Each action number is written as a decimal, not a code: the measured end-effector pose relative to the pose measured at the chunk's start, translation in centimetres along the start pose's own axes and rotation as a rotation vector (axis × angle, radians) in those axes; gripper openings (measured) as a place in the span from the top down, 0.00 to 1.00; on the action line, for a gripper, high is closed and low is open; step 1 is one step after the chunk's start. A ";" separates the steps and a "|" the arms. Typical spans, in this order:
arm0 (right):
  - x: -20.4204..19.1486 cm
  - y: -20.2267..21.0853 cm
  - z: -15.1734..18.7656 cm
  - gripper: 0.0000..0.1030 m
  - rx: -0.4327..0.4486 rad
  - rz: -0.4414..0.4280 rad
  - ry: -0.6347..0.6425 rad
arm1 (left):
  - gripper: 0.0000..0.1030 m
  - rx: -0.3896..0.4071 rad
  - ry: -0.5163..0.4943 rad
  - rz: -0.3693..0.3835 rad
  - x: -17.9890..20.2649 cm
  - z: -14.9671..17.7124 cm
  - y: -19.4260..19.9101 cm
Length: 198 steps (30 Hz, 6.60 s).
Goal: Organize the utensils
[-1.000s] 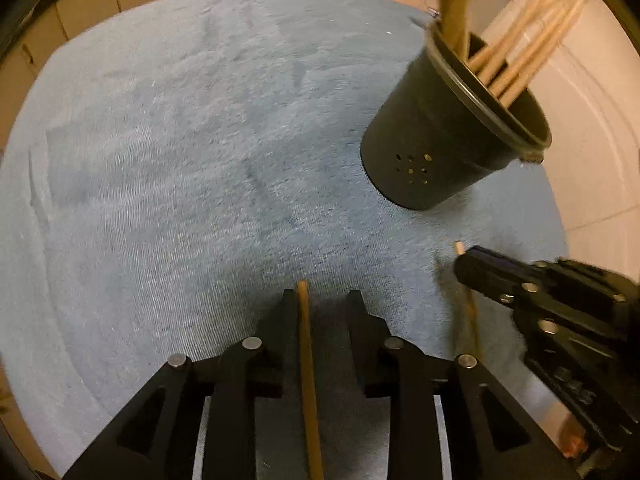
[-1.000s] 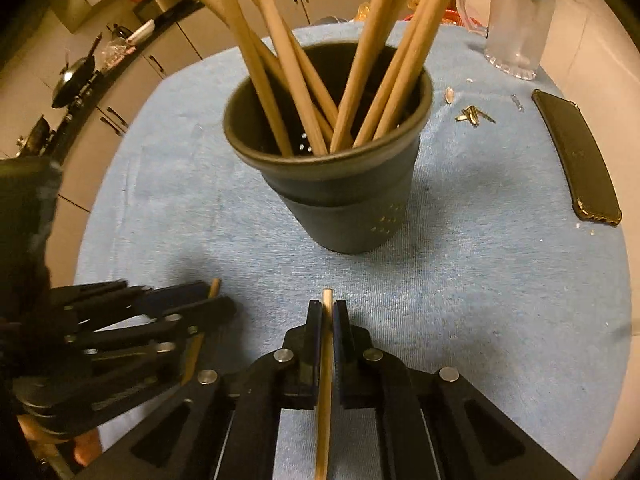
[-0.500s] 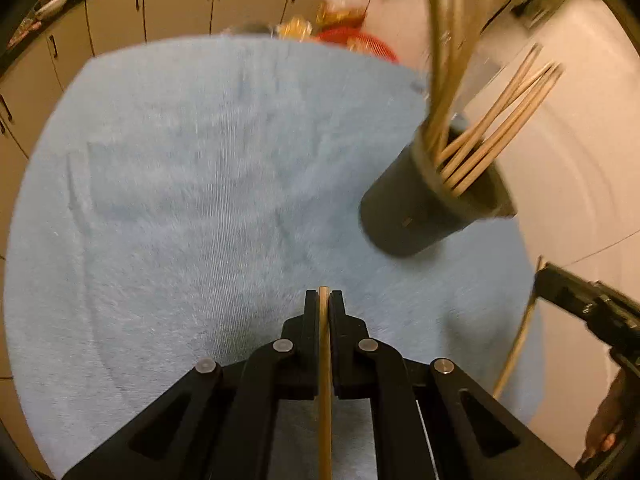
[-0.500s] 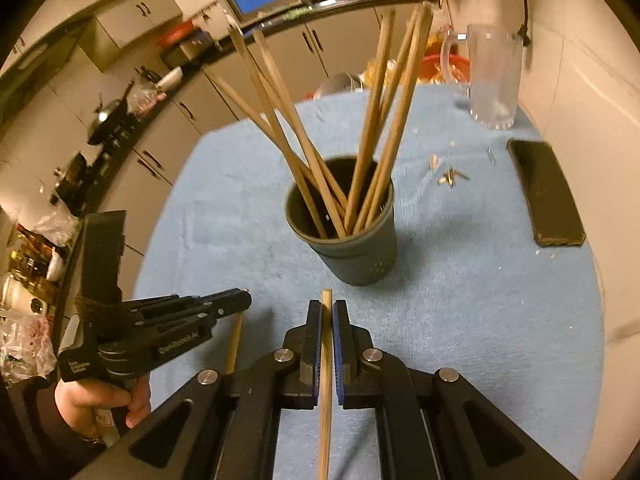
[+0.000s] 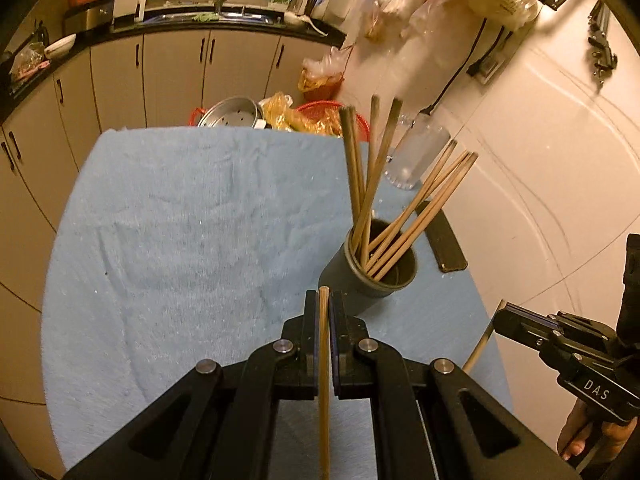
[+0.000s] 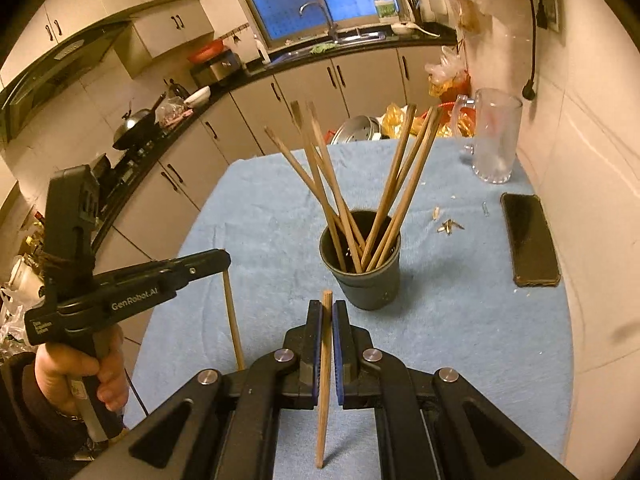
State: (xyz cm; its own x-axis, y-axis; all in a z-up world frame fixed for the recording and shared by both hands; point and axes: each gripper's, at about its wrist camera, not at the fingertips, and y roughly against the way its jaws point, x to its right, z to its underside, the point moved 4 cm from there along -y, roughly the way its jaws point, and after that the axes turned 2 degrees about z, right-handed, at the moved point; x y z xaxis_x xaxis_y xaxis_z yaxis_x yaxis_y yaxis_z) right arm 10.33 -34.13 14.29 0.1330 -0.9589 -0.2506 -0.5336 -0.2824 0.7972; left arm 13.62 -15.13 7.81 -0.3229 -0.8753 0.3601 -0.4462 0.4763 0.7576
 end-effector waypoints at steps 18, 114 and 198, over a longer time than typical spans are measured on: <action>0.1 3.8 -1.7 0.95 0.092 0.017 0.017 | 0.96 0.083 -0.112 -0.138 2.6 -1.4 3.6; 1.9 2.4 -11.0 0.95 0.162 0.108 0.054 | 0.96 0.084 -0.109 -0.190 7.1 -9.4 0.2; -1.1 11.2 16.6 0.09 0.447 0.211 0.083 | 0.00 0.508 -0.136 -0.441 7.6 17.1 13.1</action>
State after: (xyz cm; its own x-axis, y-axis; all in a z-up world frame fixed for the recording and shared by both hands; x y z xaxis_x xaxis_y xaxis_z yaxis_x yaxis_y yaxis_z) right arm -9.70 -35.80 14.36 0.0398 -0.9980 -0.0499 -0.8596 -0.0596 0.5075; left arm -9.01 -14.11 11.17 -0.1082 -0.9939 -0.0200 -0.8856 0.0872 0.4562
